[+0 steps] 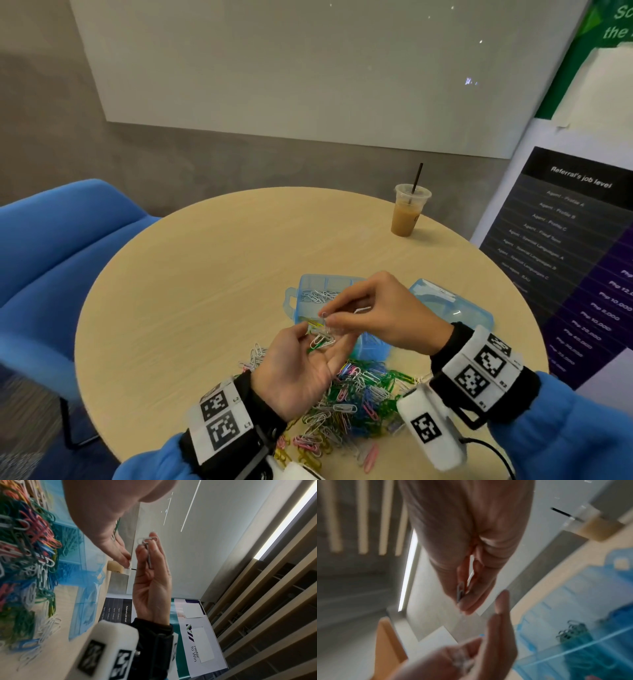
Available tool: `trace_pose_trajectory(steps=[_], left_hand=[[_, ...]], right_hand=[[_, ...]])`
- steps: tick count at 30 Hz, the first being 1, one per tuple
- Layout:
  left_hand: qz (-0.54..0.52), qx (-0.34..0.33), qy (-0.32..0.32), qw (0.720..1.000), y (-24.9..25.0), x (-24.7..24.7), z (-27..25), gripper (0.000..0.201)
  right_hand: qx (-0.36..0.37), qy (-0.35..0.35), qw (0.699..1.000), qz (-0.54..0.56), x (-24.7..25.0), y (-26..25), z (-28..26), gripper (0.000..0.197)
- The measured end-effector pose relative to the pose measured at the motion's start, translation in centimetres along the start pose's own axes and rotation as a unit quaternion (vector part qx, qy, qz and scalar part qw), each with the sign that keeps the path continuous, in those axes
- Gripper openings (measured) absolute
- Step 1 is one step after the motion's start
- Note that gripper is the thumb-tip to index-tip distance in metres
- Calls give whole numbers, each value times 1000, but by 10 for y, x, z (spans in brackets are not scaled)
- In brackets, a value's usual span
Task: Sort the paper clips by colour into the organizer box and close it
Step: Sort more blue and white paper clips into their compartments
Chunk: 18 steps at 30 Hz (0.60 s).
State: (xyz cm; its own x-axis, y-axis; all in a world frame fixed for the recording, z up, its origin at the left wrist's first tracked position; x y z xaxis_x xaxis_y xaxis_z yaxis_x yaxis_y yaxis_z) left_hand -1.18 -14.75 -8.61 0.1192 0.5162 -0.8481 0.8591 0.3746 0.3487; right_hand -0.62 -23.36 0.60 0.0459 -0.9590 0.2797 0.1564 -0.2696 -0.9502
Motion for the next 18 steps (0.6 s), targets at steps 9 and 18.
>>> trace_pose_trajectory(steps=[9,18], left_hand=[[3,-18,42,999,17,11,3,52],[62,-48,39,996,30,12,0,75]], right_hand=[[-79,212,947,229,49,52,46,3],[22,71,977,-198,12,17,51,25]])
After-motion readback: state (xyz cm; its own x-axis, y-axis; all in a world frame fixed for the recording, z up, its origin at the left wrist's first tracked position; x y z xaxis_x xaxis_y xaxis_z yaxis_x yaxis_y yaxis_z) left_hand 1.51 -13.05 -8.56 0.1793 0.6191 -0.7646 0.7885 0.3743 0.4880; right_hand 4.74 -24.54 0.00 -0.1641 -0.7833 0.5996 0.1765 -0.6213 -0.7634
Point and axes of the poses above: each hand's wrist, its own z-axis towards the middle knuckle, its own x-axis out of the back of the hand, y = z × x, the point moved 8 cm from there along z, towards the middle knuckle, and after that the axes turned 13 degrees about z, right-handed, at the moved point
